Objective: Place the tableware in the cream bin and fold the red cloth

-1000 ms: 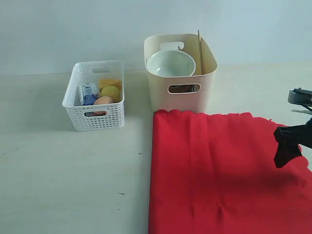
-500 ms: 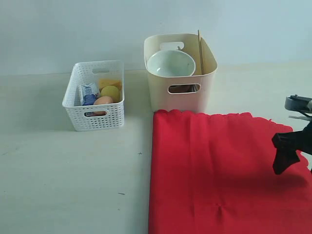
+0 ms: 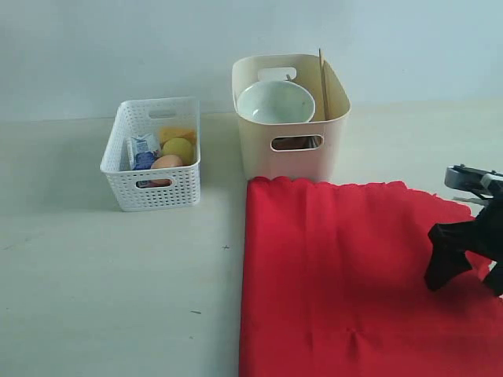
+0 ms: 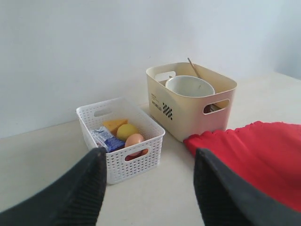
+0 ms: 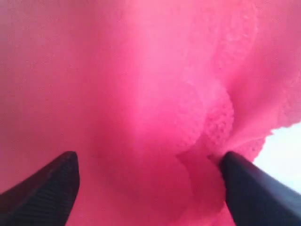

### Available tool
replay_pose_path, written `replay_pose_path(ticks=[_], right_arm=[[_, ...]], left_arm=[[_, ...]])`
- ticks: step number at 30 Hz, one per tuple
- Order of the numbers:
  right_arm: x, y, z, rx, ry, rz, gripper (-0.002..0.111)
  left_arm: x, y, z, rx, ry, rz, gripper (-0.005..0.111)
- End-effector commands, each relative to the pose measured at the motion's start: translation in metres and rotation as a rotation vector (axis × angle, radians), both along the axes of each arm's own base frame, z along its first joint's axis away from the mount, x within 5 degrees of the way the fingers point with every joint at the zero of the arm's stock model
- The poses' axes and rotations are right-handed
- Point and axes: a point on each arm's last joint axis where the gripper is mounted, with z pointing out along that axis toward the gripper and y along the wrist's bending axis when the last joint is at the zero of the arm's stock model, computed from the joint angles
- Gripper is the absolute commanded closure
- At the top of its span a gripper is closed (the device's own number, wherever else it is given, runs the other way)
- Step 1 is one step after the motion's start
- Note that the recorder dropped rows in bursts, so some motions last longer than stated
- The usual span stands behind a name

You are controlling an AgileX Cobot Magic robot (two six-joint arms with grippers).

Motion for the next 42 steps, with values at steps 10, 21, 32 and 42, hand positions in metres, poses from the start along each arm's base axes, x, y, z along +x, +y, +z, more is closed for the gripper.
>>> replay_pose_path(ticks=[10,21,32,42], right_arm=[[-0.002,0.008,0.000,0.106,0.008,0.061,0.081],[-0.003,0.000,0.000,0.008,0.007,0.067,0.108],[-0.008,-0.032,0.005,-0.206,0.042,-0.013,0.108],[-0.013,-0.089,0.013,-0.204,0.044,-0.211,0.108]], left_arm=[[0.003,-0.001,-0.028,0.034,0.075,0.006,0.052],[0.003,-0.001,-0.028,0.035,0.077,0.007,0.052],[0.003,-0.001,-0.031,0.047,0.100,0.010,0.052],[-0.009,0.006,-0.036,0.001,0.156,0.052,0.052]])
